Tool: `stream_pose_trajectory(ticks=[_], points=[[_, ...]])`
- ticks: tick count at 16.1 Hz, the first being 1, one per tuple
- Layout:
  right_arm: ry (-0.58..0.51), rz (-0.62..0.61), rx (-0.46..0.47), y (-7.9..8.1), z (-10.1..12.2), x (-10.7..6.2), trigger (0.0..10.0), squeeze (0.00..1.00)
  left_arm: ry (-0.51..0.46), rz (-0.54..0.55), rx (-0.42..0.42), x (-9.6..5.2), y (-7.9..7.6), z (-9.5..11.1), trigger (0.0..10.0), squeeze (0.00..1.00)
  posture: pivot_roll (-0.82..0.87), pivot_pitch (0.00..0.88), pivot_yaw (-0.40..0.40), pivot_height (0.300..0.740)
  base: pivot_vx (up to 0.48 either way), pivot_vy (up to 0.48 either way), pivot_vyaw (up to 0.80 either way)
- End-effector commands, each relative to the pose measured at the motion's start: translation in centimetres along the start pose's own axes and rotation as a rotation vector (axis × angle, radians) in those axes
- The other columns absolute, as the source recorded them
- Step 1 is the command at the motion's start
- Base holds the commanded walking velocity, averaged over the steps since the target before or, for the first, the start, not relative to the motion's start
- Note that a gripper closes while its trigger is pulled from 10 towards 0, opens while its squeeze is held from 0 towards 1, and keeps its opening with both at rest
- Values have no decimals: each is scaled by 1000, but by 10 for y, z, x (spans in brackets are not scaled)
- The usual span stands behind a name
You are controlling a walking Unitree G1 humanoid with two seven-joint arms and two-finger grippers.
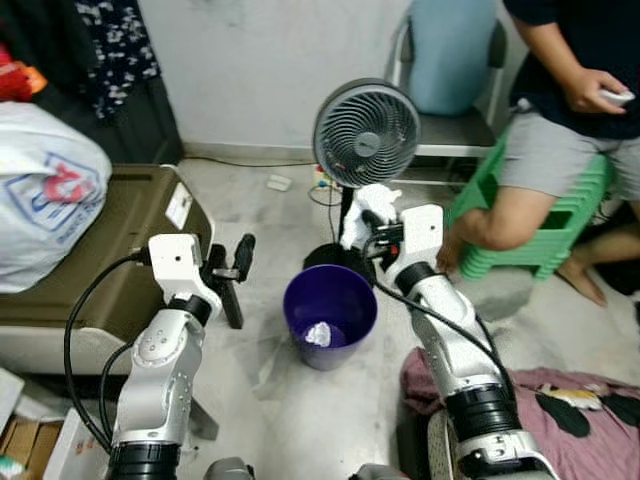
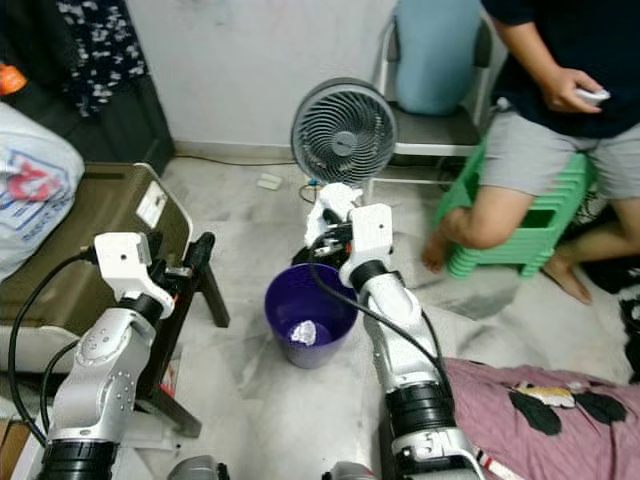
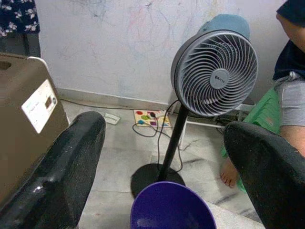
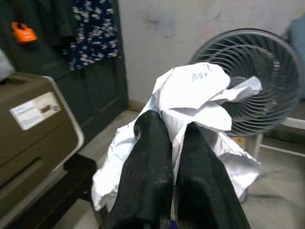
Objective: Clean up the room
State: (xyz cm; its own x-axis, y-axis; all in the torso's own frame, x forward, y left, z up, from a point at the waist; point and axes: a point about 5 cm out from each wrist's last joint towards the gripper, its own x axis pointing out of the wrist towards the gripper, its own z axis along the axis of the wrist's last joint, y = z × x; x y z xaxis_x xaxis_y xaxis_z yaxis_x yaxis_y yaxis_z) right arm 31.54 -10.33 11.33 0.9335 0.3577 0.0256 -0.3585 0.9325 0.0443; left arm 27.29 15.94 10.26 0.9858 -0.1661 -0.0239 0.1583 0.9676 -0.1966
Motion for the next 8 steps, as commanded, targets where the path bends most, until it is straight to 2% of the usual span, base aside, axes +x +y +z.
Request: stream_pose_trajectory(ticks=[1, 4, 6, 8], points=[[-6, 2, -2, 0, 4, 2, 10000, 0, 2, -24, -1, -1, 0, 1, 10000, 0, -73, 0, -11, 740, 0, 0, 0], [28, -65, 39, -10, 2, -5, 10000, 0, -4, -14, 8, -4, 2, 2, 10000, 0, -63, 0, -18, 740, 0, 0, 0], [41, -162, 69, -28, 1, -22, 10000, 0, -8, 51, 29, -11, 12, 2, 10000, 0, -67, 0, -18, 740, 0, 0, 0], [50, -245, 50, -43, 1, -44, 10000, 0, -6, 100, 14, -22, 26, 2, 10000, 0, -83, 0, -16, 740, 0, 0, 0]])
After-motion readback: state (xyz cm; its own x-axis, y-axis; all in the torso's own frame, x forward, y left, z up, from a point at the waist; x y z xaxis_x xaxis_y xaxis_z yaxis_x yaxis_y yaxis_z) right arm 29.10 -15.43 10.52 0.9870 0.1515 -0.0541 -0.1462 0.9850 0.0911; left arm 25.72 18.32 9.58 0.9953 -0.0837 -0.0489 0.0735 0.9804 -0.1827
